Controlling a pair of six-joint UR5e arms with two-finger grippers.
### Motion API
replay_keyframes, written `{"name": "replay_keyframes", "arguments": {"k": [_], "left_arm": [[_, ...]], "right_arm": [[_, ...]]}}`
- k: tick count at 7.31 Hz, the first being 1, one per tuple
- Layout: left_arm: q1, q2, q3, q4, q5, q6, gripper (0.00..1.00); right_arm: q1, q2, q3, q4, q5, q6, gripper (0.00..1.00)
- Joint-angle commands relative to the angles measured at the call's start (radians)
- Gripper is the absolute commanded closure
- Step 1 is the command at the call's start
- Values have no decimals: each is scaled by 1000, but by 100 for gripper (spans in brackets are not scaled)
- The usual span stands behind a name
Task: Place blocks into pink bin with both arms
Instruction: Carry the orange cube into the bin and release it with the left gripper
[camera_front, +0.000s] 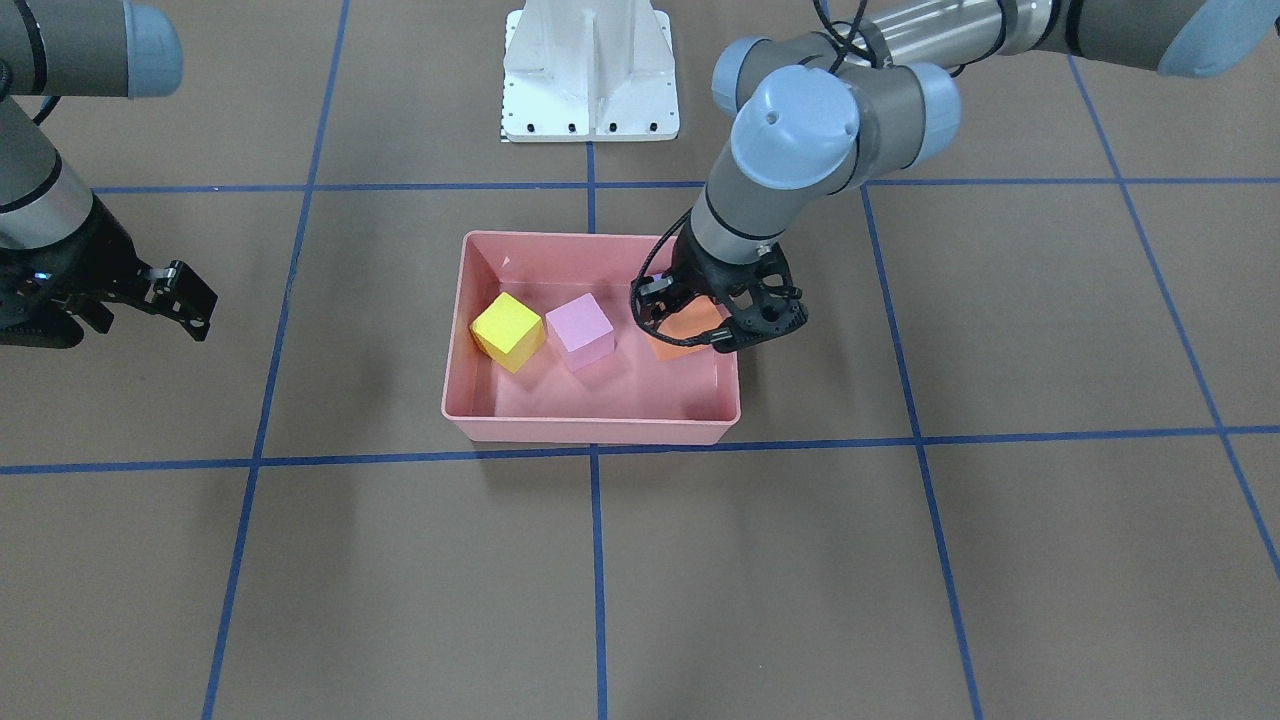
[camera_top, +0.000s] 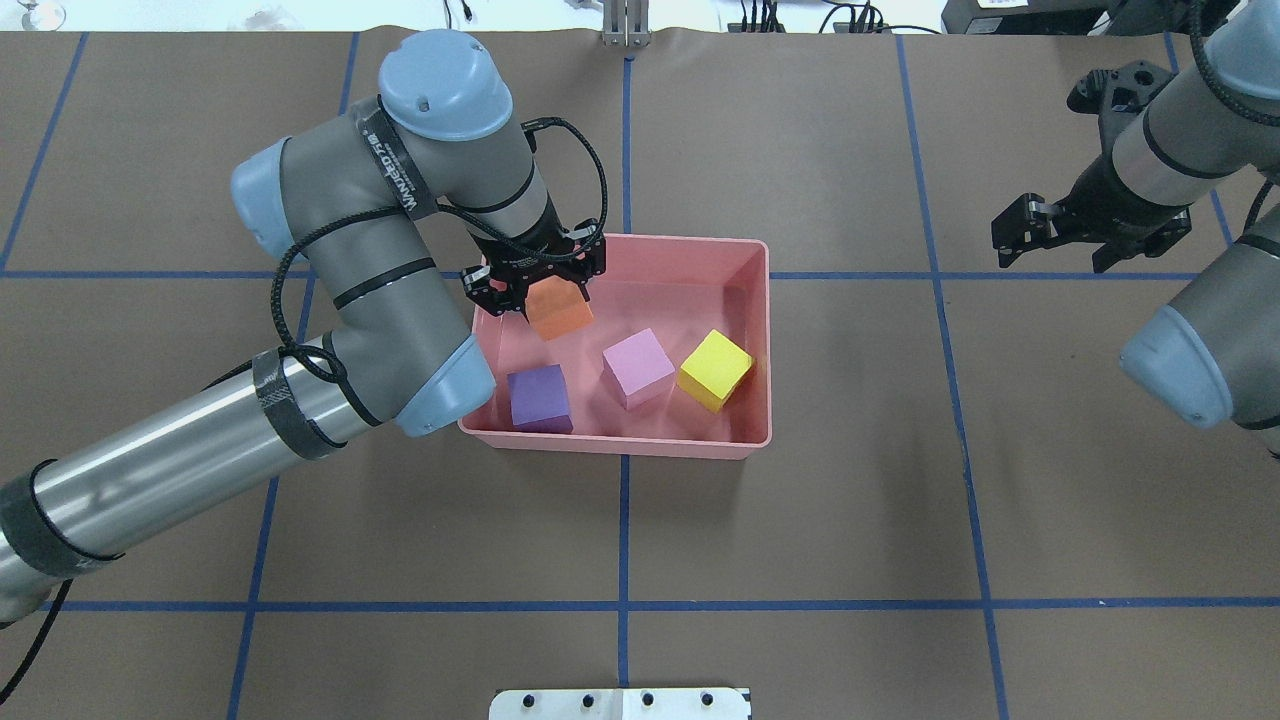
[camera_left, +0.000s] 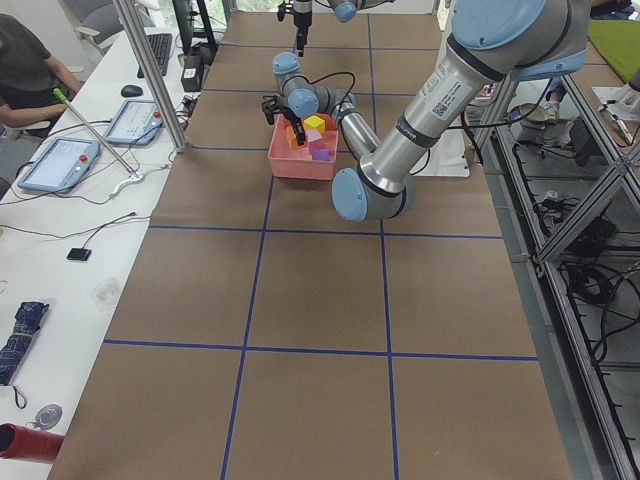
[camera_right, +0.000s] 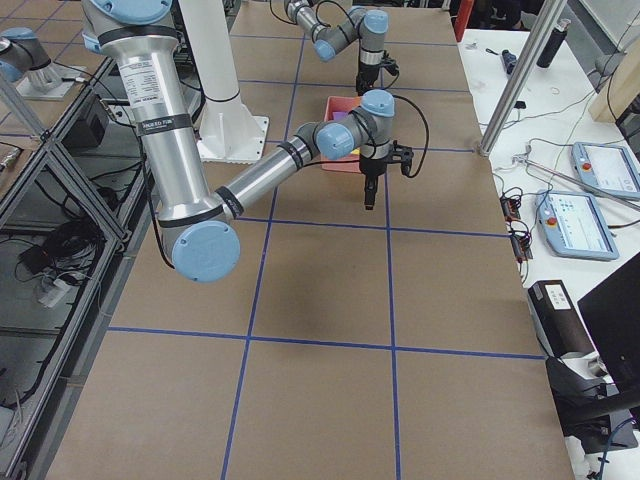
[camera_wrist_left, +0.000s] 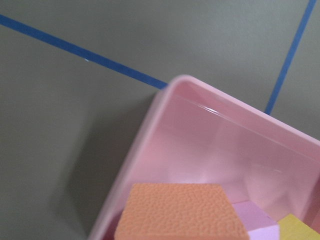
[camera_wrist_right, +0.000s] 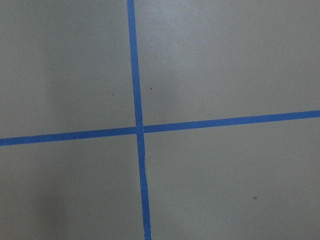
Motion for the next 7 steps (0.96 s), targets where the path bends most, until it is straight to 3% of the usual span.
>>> {"name": "replay_keyframes", "arguments": {"k": [1,2,3,5,7], "left_arm": [[9,-9,82,-62,31,4,78],[10,-7,84,-78,32,6,1],[9,-5,77,-75,32,4,0],[-44,64,-82,-67,25,24,0],[-103,416,-443,-12,22,331,0]], "right_arm": [[-1,-2,-1,1,-2,0,0],[-1,-2,-2,1,-2,0,0],[-1,-3,-2,3,-2,0,0],[13,-19,7,3,-2,-14,0],[118,-98,42,4,16,-154,0]]}}
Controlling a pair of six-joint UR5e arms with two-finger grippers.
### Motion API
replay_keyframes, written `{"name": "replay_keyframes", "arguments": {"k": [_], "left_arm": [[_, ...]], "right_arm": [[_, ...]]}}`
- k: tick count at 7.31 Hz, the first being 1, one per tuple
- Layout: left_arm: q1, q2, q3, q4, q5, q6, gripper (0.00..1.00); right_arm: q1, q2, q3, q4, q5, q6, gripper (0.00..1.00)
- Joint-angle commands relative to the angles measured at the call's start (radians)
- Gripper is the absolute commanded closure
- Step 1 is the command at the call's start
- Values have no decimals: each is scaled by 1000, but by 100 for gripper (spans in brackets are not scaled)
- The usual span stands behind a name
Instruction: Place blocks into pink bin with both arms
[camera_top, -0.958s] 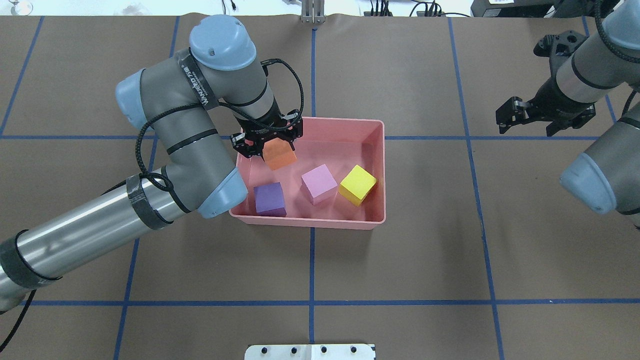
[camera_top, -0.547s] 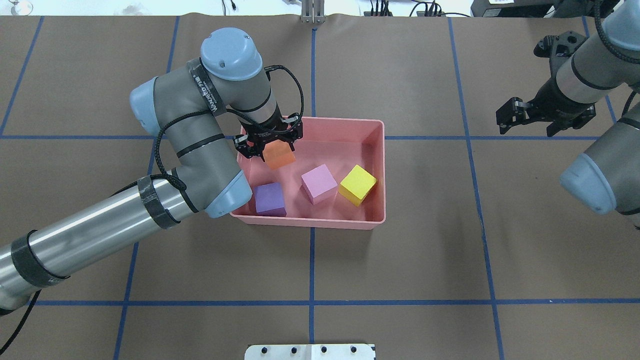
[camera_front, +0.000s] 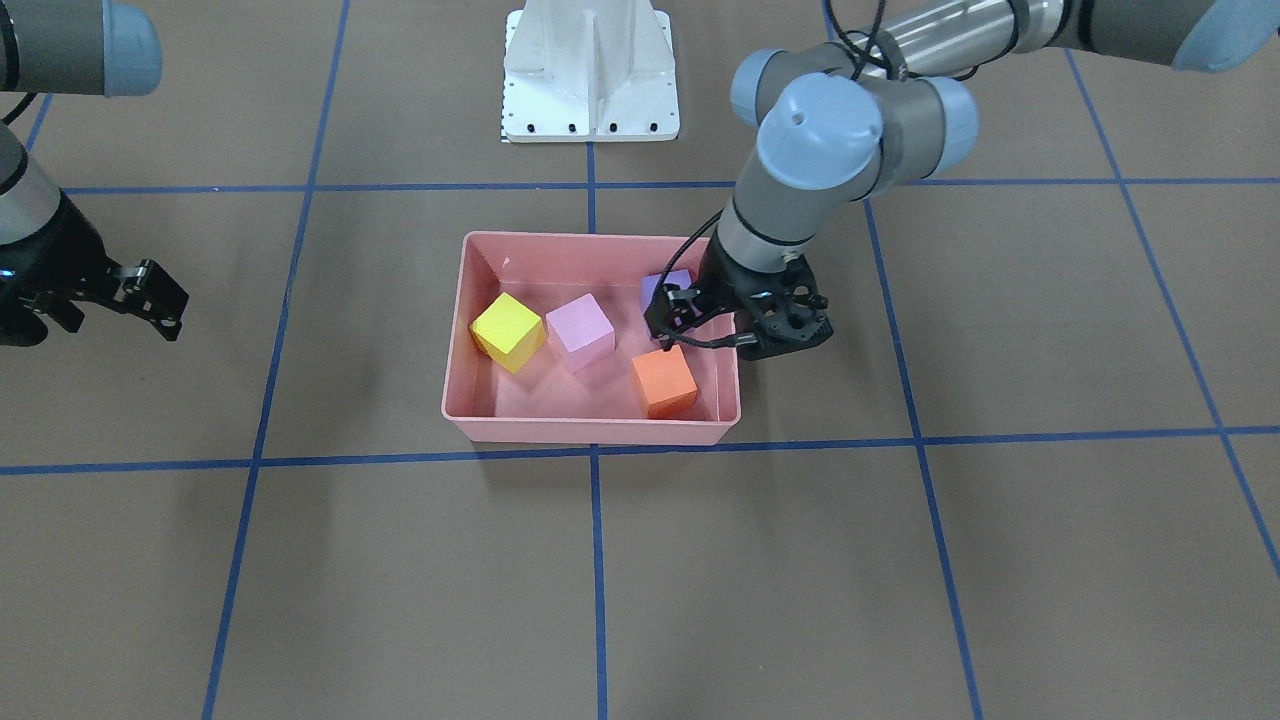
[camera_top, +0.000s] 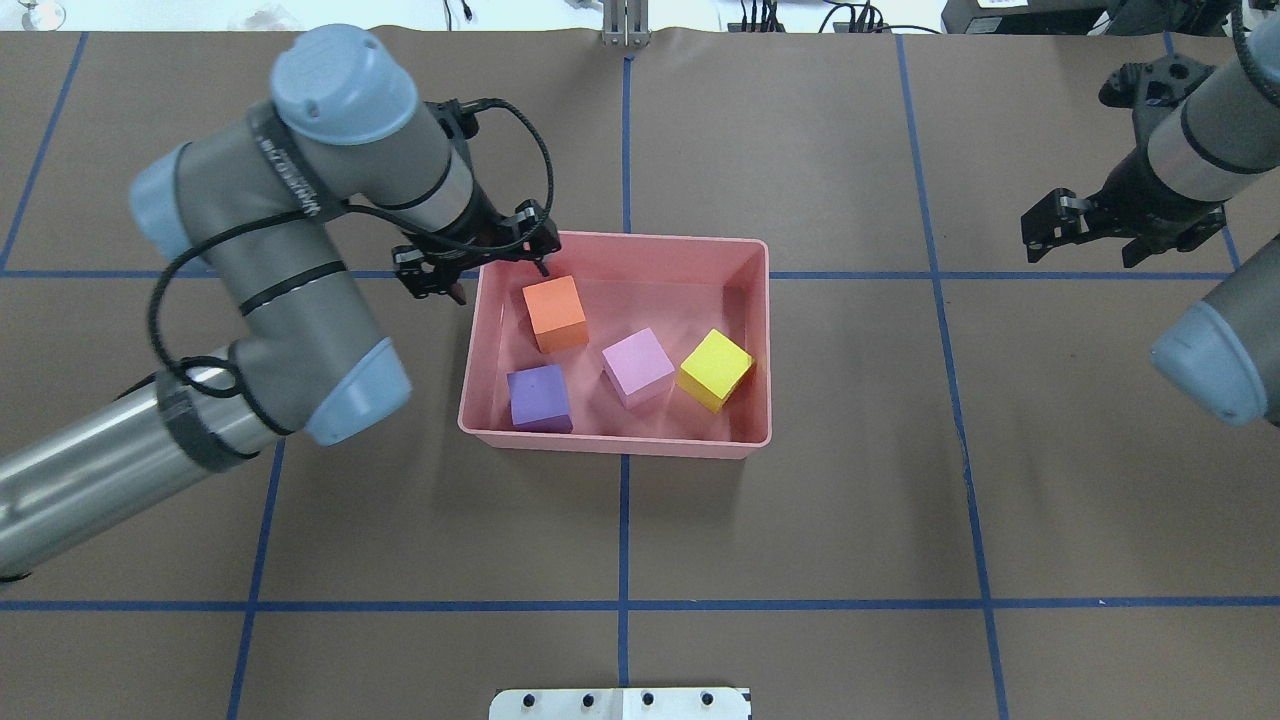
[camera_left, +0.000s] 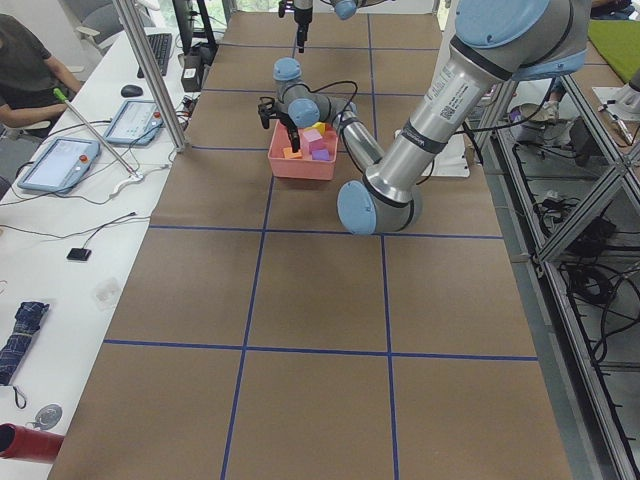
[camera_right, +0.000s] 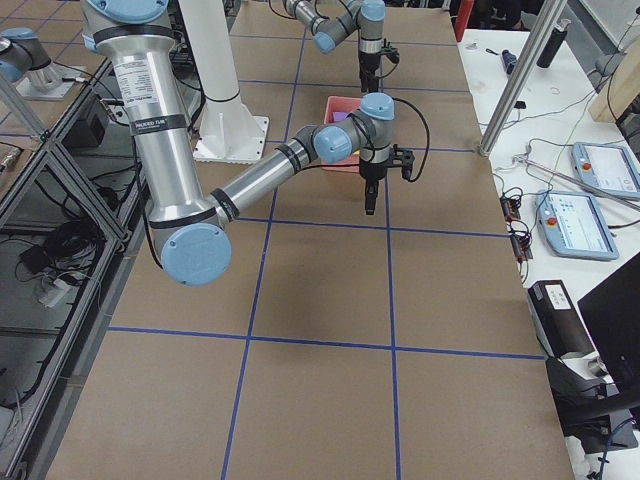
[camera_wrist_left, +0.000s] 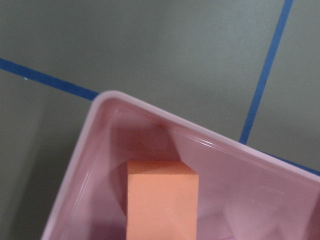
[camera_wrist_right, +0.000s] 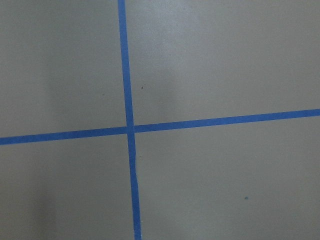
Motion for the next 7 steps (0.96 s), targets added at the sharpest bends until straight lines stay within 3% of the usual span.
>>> {"name": "replay_keyframes", "arguments": {"k": [1,2,3,5,7], "left_arm": [[-97,411,-357,43,-6,346,0],[-208,535,-395,37,-41,527,0],[-352,624,-371,40,-145,772,0],[-578,680,-240,51,-187,1149,0],[-735,674,-92,54,-213,1327,0]], "right_arm": [[137,-93,11,13,76,-176,0],[207,-142,-1,56,116,-252,0],[270,-174,-38,76,151,-324,0],[414,-179,-179,78,254,-585,0],[441,-202,-244,78,283,-676,0]]}}
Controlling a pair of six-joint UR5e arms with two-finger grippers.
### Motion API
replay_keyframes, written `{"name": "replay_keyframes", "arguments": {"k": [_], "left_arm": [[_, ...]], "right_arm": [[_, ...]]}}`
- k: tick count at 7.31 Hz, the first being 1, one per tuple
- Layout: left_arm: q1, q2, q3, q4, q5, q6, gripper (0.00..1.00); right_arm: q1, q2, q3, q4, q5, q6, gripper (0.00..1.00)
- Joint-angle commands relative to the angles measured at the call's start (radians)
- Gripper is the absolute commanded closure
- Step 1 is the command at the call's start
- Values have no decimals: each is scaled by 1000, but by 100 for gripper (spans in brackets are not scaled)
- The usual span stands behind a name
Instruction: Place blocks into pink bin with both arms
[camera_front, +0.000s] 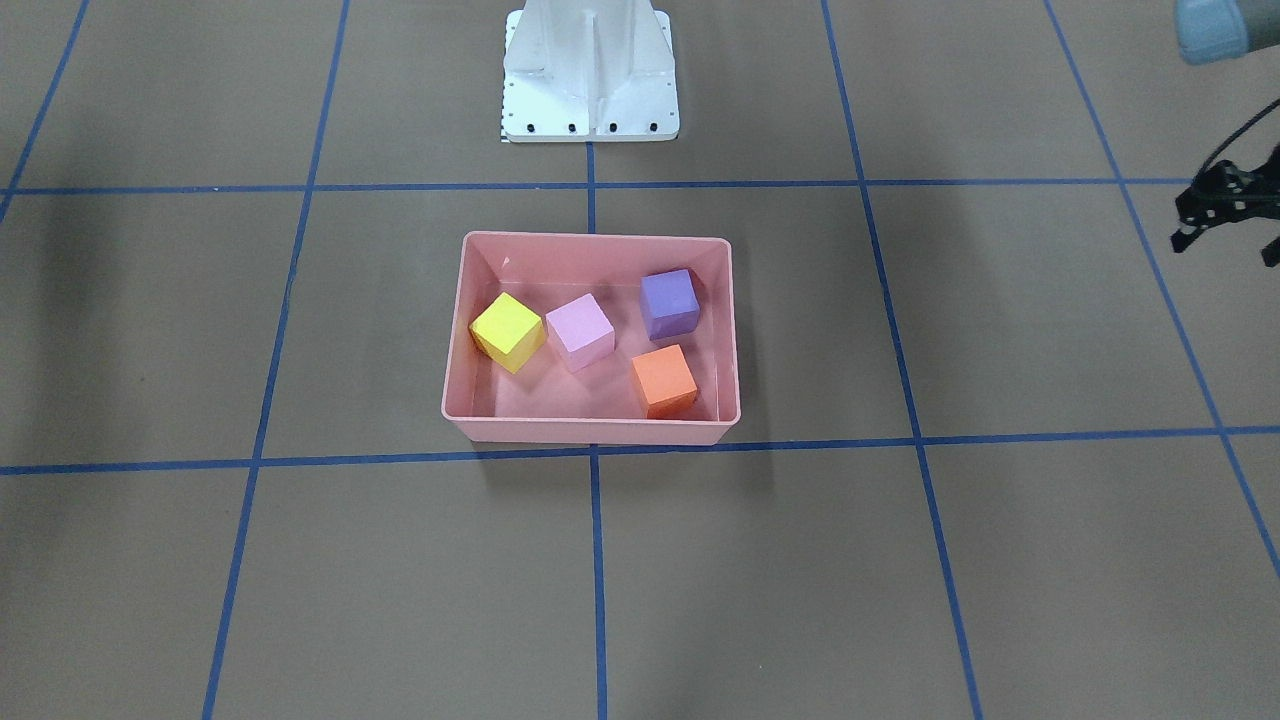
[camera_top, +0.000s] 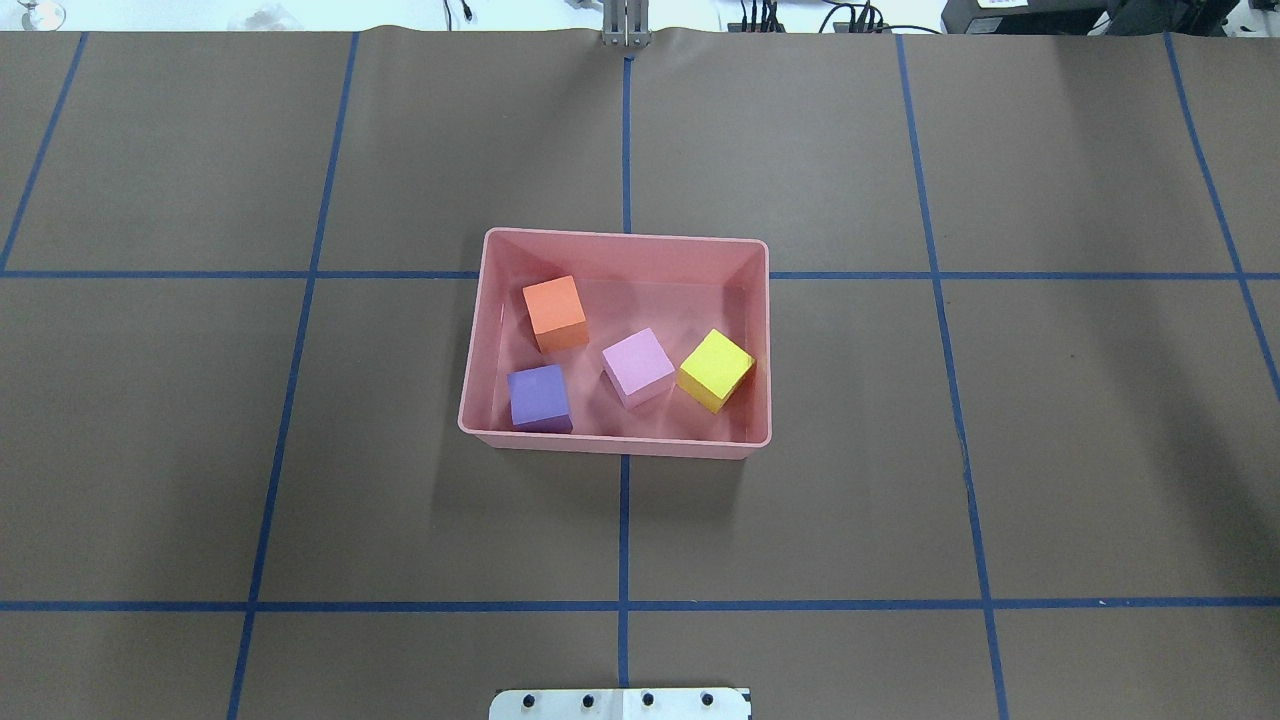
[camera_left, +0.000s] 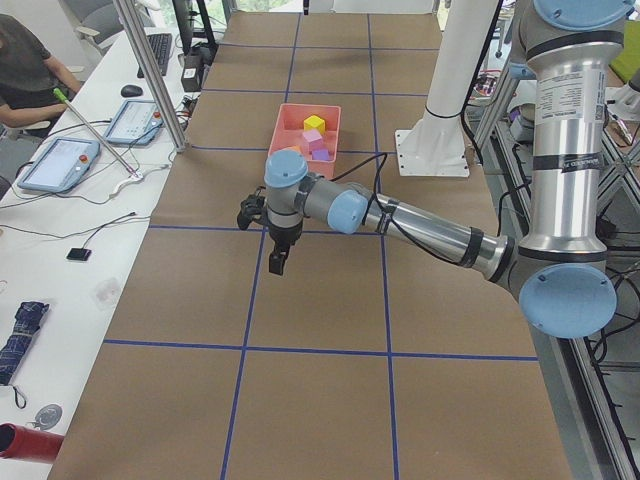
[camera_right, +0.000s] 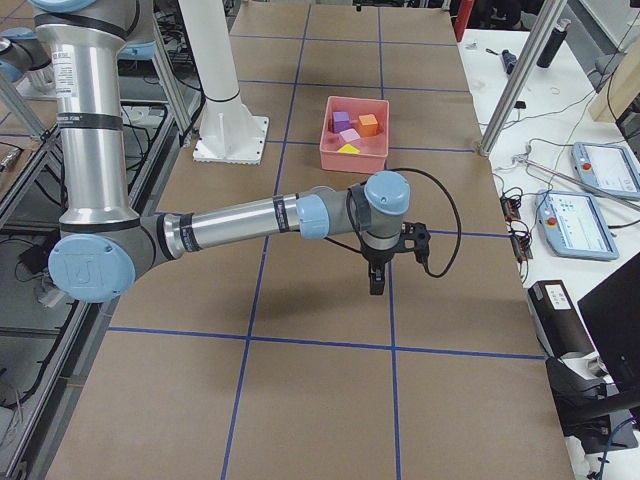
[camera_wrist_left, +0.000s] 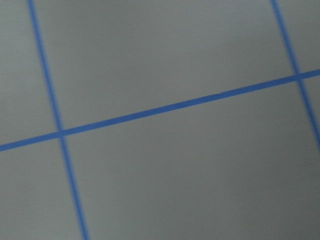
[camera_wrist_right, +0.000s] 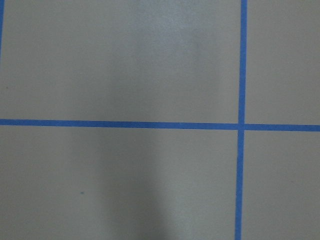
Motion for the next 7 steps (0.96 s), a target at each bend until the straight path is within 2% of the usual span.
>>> {"name": "replay_keyframes", "arguments": {"k": [1,2,3,7], "left_arm": [[-114,-10,130,6,-21,121,0],[-115,-33,158,63,-35,115,0],[-125,-47,162,121,-106,121,0],[-154,-18,167,117,-112,100,0]], "right_arm": [[21,-44,-32,1,26,-52,0],[22,-48,-28,4,29,-58,0],[21,-45,-29,4,25,-59,0],[21,-54,-52,38,22,-59,0]]}}
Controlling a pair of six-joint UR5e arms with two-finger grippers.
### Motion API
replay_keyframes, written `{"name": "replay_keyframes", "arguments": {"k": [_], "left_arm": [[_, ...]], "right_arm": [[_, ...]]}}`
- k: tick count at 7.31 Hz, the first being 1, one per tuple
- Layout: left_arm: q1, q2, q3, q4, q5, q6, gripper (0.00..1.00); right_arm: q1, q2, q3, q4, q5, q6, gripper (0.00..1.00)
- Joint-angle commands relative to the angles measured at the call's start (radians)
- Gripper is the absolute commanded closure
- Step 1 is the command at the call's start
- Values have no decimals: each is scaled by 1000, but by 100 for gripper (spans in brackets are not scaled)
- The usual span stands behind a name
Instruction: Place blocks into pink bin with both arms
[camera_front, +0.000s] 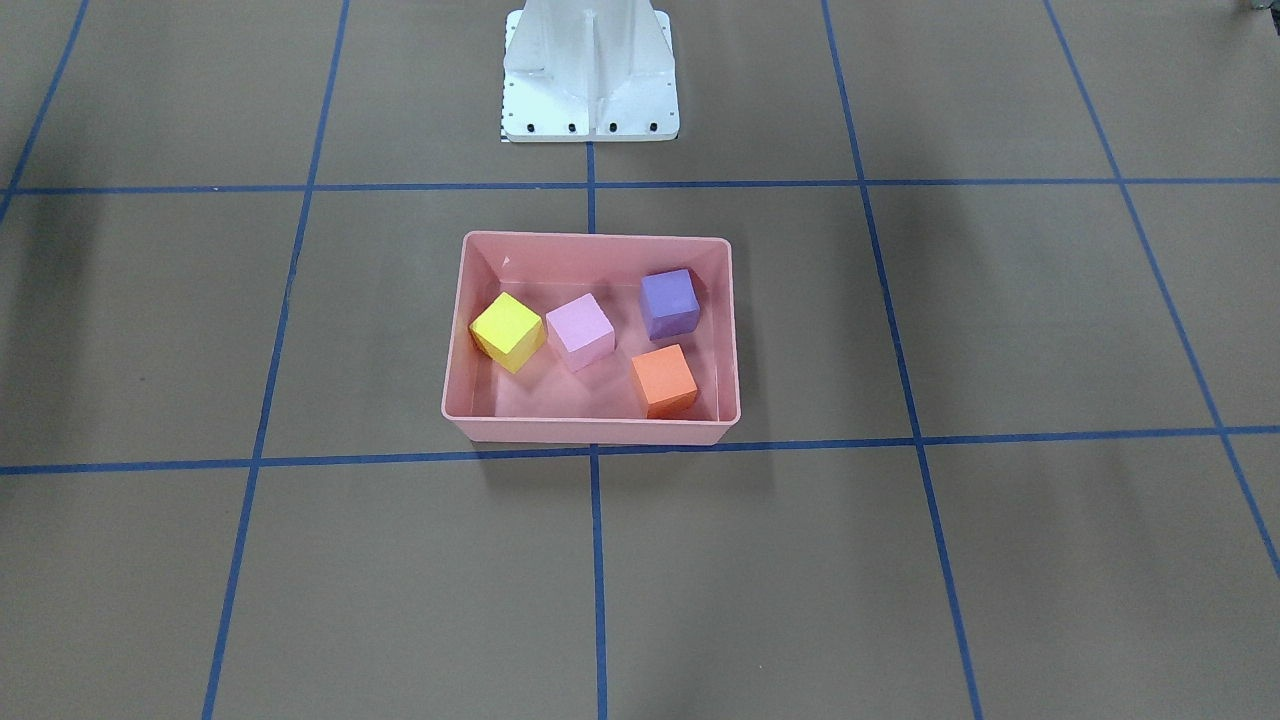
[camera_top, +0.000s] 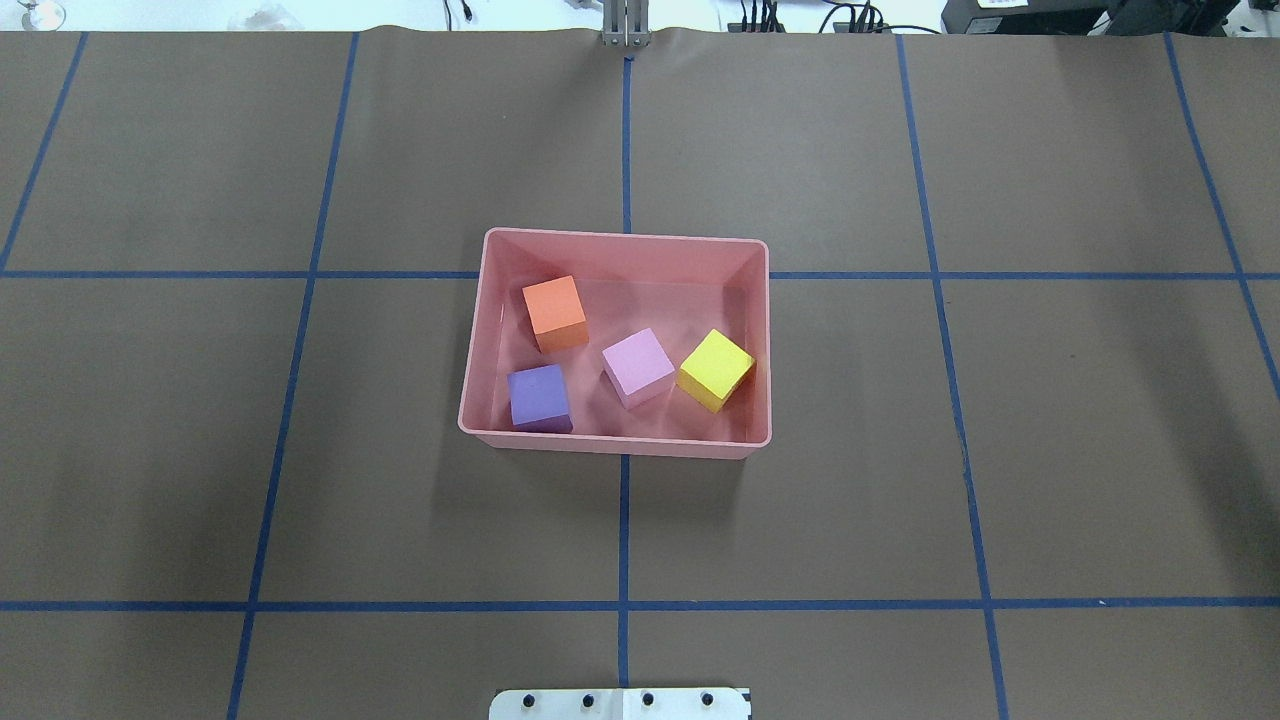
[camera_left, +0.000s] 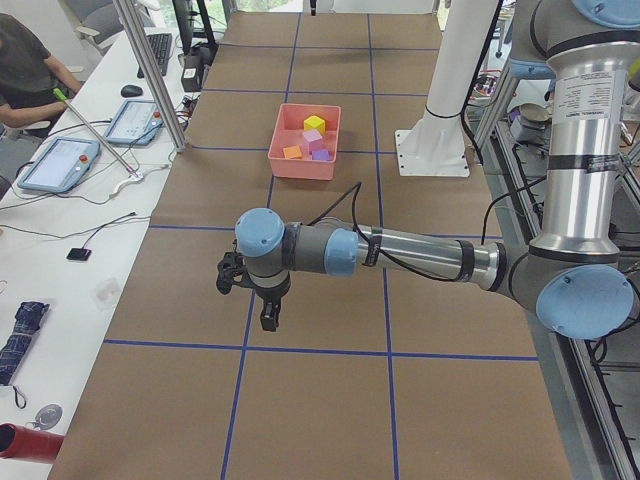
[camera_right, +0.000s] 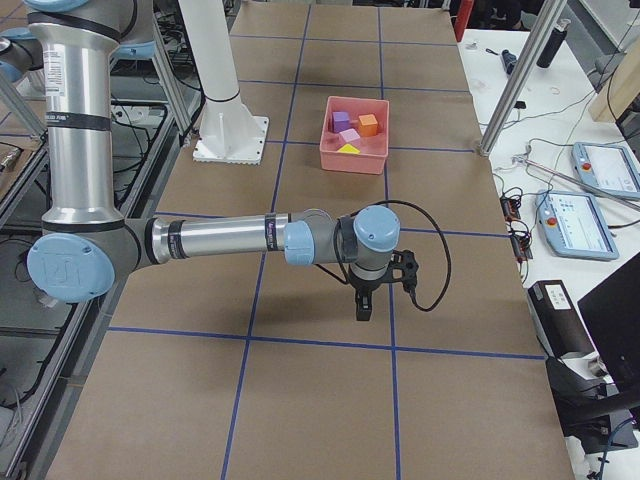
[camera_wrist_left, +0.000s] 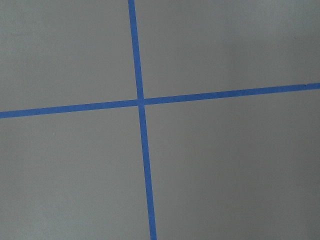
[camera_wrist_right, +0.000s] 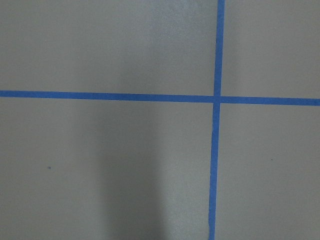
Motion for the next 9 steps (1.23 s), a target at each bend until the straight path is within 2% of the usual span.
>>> {"name": "replay_keyframes", "arguments": {"k": [1,9], "left_arm": [[-3,24,0,-9,4,5,0],[-29,35,-6,-10,9,0,0]], "right_arm": [[0,1,-24,8,-2,0,0],[6,-5,-30,8,-11,14,0]]}}
